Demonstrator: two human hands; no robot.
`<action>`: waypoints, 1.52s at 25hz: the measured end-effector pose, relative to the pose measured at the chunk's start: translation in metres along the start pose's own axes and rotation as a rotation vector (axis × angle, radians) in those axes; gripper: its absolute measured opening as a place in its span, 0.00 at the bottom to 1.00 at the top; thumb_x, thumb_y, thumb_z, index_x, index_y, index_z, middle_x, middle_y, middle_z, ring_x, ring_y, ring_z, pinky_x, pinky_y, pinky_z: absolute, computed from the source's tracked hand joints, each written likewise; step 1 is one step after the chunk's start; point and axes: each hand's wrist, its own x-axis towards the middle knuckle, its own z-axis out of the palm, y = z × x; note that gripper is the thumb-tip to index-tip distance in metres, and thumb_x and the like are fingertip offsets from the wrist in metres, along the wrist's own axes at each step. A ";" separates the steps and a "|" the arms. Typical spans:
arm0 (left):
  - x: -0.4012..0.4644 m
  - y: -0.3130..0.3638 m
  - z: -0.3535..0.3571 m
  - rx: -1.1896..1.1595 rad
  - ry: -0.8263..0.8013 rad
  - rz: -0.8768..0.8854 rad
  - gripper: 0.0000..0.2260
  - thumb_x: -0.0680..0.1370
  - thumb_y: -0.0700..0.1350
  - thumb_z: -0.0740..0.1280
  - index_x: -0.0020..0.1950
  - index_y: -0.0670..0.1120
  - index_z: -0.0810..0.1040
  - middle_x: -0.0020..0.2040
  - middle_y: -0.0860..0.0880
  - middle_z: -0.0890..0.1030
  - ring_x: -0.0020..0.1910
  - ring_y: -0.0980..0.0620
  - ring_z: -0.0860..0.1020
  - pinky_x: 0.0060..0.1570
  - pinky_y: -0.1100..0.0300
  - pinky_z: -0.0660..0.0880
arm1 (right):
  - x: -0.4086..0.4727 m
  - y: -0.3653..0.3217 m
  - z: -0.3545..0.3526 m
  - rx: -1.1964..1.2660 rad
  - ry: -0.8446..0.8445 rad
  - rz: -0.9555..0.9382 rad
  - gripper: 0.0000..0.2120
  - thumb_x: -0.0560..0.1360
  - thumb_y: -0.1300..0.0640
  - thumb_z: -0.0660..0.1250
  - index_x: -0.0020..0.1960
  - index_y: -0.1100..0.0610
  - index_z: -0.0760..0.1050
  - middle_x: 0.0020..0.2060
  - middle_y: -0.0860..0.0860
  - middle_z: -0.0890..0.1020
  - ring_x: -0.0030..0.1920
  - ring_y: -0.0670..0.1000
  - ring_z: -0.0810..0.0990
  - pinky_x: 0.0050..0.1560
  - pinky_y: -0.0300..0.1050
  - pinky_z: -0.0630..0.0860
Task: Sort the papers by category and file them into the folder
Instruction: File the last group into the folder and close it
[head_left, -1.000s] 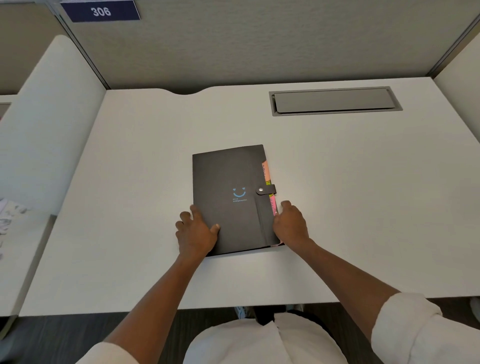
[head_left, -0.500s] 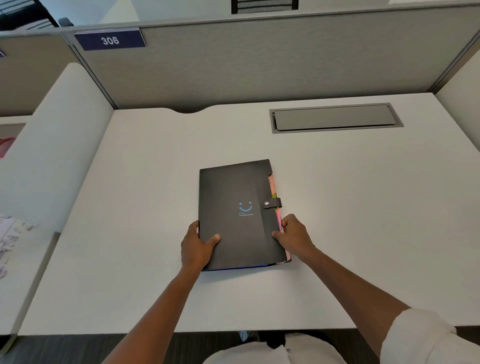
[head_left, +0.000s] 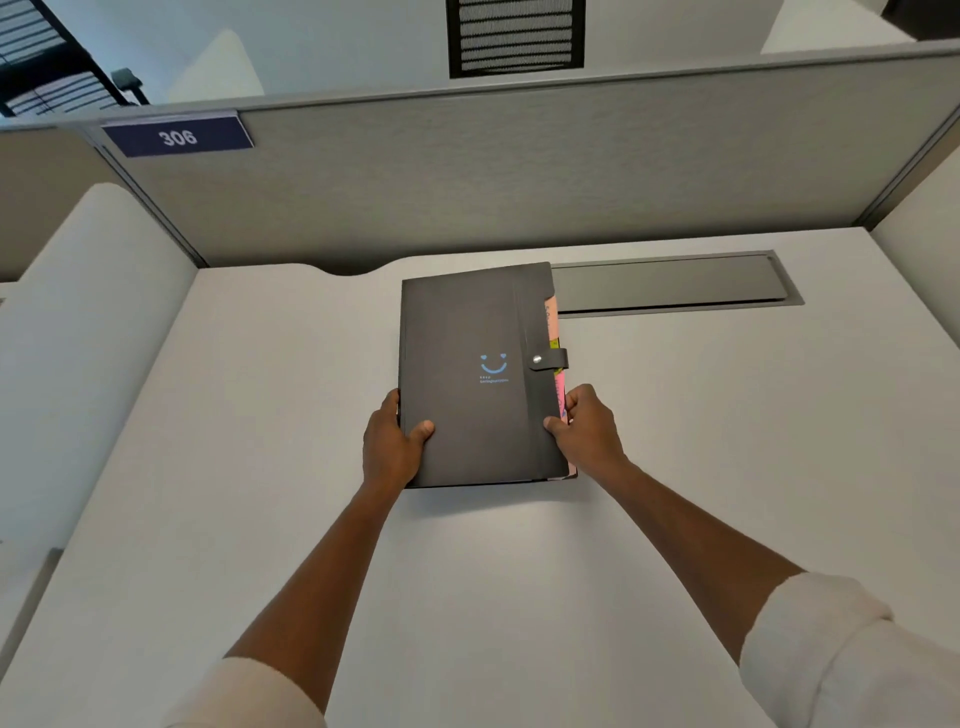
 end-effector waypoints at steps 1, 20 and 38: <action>0.013 0.005 0.002 0.007 0.008 0.006 0.23 0.73 0.48 0.71 0.67 0.49 0.71 0.58 0.46 0.80 0.54 0.43 0.79 0.55 0.47 0.77 | 0.015 -0.003 -0.001 -0.007 0.003 -0.004 0.14 0.74 0.58 0.71 0.46 0.58 0.65 0.35 0.50 0.72 0.34 0.50 0.70 0.30 0.41 0.65; 0.106 -0.017 0.024 0.235 -0.005 0.007 0.20 0.77 0.50 0.68 0.67 0.45 0.72 0.49 0.42 0.77 0.48 0.43 0.77 0.44 0.56 0.69 | 0.101 -0.009 0.047 -0.078 -0.037 0.099 0.12 0.75 0.58 0.68 0.47 0.57 0.64 0.40 0.53 0.75 0.40 0.56 0.74 0.38 0.45 0.67; 0.065 -0.033 0.071 0.685 -0.141 0.325 0.34 0.79 0.60 0.40 0.80 0.43 0.46 0.81 0.44 0.46 0.79 0.43 0.43 0.77 0.48 0.42 | 0.054 0.018 0.085 -0.708 -0.155 -0.272 0.33 0.81 0.40 0.41 0.79 0.56 0.38 0.79 0.53 0.42 0.79 0.54 0.40 0.78 0.55 0.44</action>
